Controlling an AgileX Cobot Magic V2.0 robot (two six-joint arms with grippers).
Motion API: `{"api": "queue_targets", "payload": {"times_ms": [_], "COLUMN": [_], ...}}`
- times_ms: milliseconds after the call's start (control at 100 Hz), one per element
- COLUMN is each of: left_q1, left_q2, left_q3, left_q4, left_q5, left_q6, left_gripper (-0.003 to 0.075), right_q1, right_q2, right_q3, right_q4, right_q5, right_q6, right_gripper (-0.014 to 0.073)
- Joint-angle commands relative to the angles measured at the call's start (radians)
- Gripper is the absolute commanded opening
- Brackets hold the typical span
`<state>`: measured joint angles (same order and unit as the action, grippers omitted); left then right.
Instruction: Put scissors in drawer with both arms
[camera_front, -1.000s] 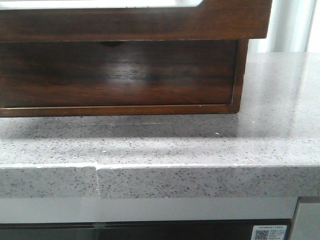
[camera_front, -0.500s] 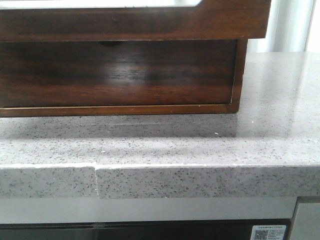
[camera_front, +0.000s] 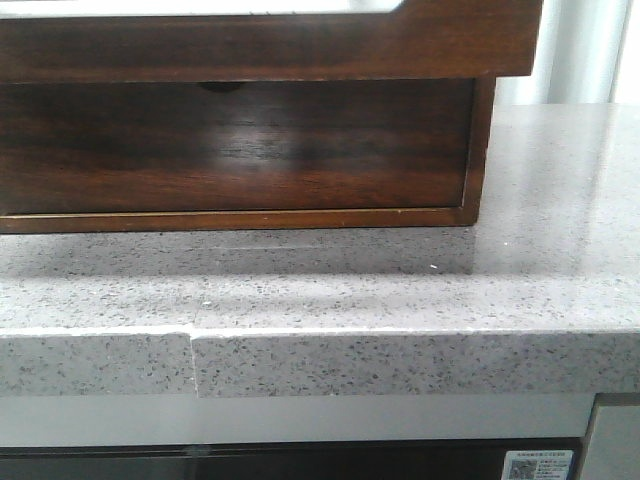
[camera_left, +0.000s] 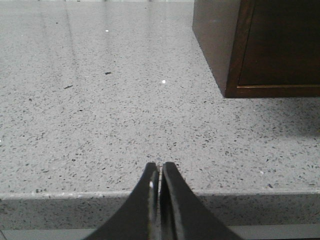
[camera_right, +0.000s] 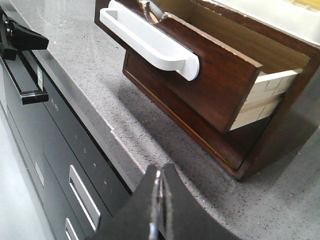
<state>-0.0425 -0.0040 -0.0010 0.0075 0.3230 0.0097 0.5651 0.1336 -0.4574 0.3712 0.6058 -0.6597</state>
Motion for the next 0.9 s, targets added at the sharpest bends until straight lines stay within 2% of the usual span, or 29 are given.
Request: {"api": "queue_targets", "payload": {"times_ms": [0, 730, 840, 890], "left_q1": [-0.002, -0.002, -0.002, -0.002], "left_q2": [-0.029, -0.029, -0.029, -0.029], "left_q3": [0.023, 0.023, 0.023, 0.023], "left_q4": [-0.007, -0.007, -0.007, -0.007], "left_q5": [-0.069, -0.069, -0.069, -0.069], "left_q6": [-0.01, -0.01, -0.01, -0.01], "left_gripper": [-0.0022, -0.0022, -0.0022, -0.0022], "right_q1": [0.0, 0.0, -0.013, -0.031], "right_q2": [0.01, 0.01, 0.009, 0.009], "right_q3": [-0.024, -0.024, -0.005, 0.009], "right_q4": [0.014, 0.01, 0.003, 0.0], "right_q5": [-0.068, -0.074, -0.189, -0.25], "right_q6": [-0.004, -0.004, 0.002, 0.044], "right_gripper": [-0.0041, -0.0041, -0.0041, -0.0041]}}
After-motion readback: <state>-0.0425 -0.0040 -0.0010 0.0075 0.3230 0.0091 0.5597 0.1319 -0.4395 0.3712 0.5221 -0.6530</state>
